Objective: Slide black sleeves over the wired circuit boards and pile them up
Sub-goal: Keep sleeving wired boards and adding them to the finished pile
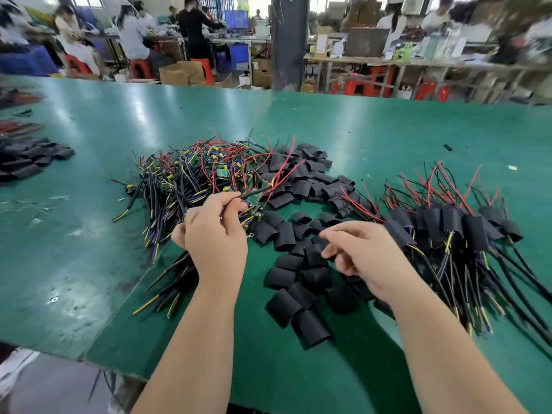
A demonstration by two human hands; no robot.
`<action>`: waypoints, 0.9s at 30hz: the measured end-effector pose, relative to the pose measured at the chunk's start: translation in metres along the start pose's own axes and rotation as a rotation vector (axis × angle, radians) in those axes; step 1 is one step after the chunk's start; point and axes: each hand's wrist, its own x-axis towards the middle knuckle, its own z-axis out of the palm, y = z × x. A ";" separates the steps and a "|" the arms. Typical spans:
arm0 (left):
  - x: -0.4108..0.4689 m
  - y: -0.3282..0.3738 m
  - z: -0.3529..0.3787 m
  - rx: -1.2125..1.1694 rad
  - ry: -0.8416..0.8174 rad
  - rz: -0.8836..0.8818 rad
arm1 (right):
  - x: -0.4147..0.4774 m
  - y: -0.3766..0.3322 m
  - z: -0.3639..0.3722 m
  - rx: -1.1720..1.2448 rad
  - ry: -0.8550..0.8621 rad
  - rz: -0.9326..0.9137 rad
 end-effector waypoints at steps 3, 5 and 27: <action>-0.002 0.004 -0.002 -0.124 0.138 0.013 | -0.002 0.001 0.014 0.136 -0.160 0.087; 0.000 0.000 -0.001 -0.077 0.124 -0.084 | -0.002 0.003 0.018 0.113 -0.184 0.096; -0.012 -0.004 0.014 -0.468 -0.444 0.232 | 0.000 0.001 0.016 0.570 -0.332 0.098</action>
